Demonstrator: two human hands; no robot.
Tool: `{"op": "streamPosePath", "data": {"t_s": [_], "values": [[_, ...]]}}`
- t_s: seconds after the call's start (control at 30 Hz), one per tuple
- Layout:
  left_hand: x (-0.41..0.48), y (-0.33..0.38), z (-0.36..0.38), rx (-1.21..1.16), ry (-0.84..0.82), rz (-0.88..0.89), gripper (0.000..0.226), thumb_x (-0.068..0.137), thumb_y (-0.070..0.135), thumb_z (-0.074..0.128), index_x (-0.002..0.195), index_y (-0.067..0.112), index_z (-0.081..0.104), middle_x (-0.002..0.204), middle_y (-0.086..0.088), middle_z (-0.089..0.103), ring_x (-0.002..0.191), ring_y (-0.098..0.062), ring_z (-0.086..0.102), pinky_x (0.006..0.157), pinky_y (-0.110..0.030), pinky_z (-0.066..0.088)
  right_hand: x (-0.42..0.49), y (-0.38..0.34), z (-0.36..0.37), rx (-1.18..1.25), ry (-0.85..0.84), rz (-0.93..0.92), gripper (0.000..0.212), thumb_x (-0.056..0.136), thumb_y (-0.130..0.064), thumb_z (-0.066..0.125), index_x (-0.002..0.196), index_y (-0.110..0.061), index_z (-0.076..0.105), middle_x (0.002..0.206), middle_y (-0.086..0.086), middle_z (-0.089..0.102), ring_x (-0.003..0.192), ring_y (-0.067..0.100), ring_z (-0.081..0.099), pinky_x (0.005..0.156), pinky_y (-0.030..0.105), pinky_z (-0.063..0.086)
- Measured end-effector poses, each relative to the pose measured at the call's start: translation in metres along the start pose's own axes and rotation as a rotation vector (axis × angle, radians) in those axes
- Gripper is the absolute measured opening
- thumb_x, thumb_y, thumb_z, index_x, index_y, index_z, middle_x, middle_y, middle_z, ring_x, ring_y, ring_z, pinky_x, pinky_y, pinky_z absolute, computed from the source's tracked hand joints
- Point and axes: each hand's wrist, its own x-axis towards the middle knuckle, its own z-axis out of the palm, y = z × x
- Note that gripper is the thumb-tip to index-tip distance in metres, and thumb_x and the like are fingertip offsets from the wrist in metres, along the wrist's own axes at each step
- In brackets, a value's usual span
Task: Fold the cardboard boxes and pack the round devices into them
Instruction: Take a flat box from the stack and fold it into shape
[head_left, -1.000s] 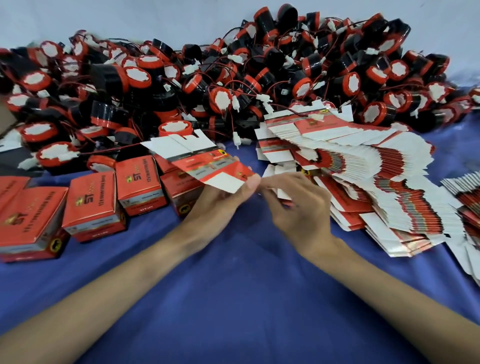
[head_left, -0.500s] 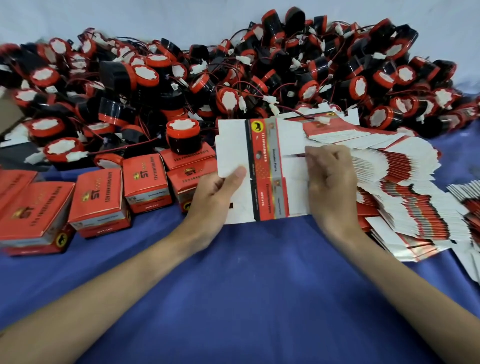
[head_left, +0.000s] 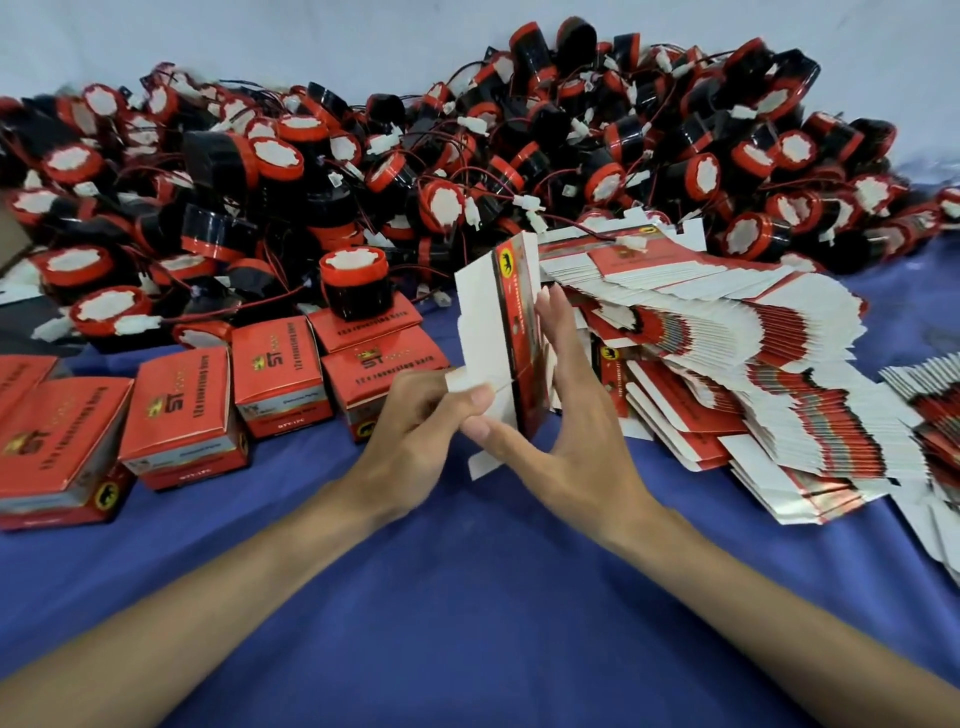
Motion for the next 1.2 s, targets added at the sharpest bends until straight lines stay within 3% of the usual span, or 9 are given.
{"op": "streamPosePath", "data": {"t_s": [0.13,0.2,0.4,0.5,0.63,0.77,0.93,1.07,1.2], "values": [[0.002,-0.009,-0.001,-0.01,0.045,-0.054,0.043,0.079,0.003,0.06,0.043,0.026,0.053,0.045,0.013,0.048,0.046,0.003,0.043,0.046,-0.014,0.033,-0.001,0.007,0.001,-0.094,0.008,-0.13,0.104,0.076,-0.031,0.073,0.151,-0.01,0.004,0.156,-0.005,0.019,0.146,0.009,0.018,0.116,0.032,0.027],[0.002,-0.008,0.002,0.054,0.076,-0.045,0.015,0.082,0.004,0.063,0.074,0.012,0.072,0.065,0.007,0.068,0.066,-0.002,0.063,0.056,-0.024,0.049,-0.001,0.009,0.001,-0.104,0.022,-0.189,0.102,0.072,-0.022,0.07,0.15,-0.011,0.005,0.153,-0.002,0.025,0.143,0.017,0.027,0.113,0.038,0.034],[0.004,-0.01,0.003,0.093,0.166,0.043,0.067,0.087,0.007,0.06,0.148,0.014,0.031,0.143,0.008,0.049,0.132,-0.01,0.046,0.099,-0.021,0.047,0.003,0.015,-0.009,-0.132,0.039,-0.305,0.096,0.07,-0.03,0.061,0.149,-0.009,0.01,0.138,0.006,0.043,0.126,0.024,0.044,0.103,0.024,0.035],[0.005,-0.009,-0.002,0.103,0.192,0.085,0.053,0.096,0.021,0.056,0.138,0.043,0.035,0.15,0.002,0.041,0.14,-0.016,0.037,0.102,-0.022,0.044,0.011,0.019,-0.027,-0.178,0.002,-0.402,0.092,0.07,-0.037,0.054,0.149,-0.006,0.017,0.134,0.009,0.033,0.125,0.021,0.037,0.104,0.03,0.035],[0.012,-0.002,-0.007,0.186,0.223,0.01,0.077,0.079,-0.018,0.043,0.117,0.048,0.057,0.151,0.008,0.039,0.139,0.0,0.031,0.108,-0.018,0.036,0.019,0.028,-0.042,-0.596,-0.132,-0.592,0.098,0.075,-0.059,0.06,0.149,-0.015,0.013,0.148,0.011,0.013,0.143,0.029,0.013,0.113,0.055,0.02],[0.024,0.014,-0.011,0.11,-0.037,-0.139,0.06,0.074,-0.008,0.046,0.097,0.04,0.072,0.121,0.022,0.063,0.121,0.002,0.053,0.08,-0.016,0.051,0.022,0.023,-0.041,-0.763,-0.188,-0.651,0.103,0.072,-0.053,0.065,0.15,-0.014,0.009,0.157,0.015,0.011,0.148,0.032,0.006,0.111,0.066,0.011],[0.029,0.02,-0.02,-0.204,-0.082,-0.152,0.048,0.079,0.015,0.063,0.123,0.033,0.058,0.125,0.008,0.064,0.102,-0.009,0.066,0.067,-0.027,0.055,0.02,0.015,-0.042,-0.414,-0.026,-0.462,0.104,0.067,-0.051,0.072,0.146,-0.007,0.02,0.137,0.011,0.04,0.128,0.026,0.037,0.105,0.051,0.035],[0.018,0.013,-0.007,-0.118,-0.04,-0.072,0.104,0.055,0.078,0.071,0.14,0.035,0.029,0.146,0.013,0.04,0.131,-0.005,0.046,0.105,-0.038,0.043,0.02,0.005,-0.029,-0.053,0.405,-0.13,0.125,0.054,-0.047,0.088,0.147,-0.001,0.018,0.138,0.009,0.04,0.127,0.023,0.043,0.104,0.029,0.041],[-0.001,0.006,0.019,0.005,-0.067,-0.005,0.106,0.066,0.063,0.076,0.143,0.025,0.014,0.146,0.004,0.036,0.134,0.001,0.038,0.104,-0.017,0.038,0.003,0.0,-0.001,-0.222,0.363,-0.249,0.093,0.067,-0.031,0.074,0.14,0.003,0.027,0.129,0.014,0.04,0.12,0.026,0.043,0.102,0.028,0.039]]}}
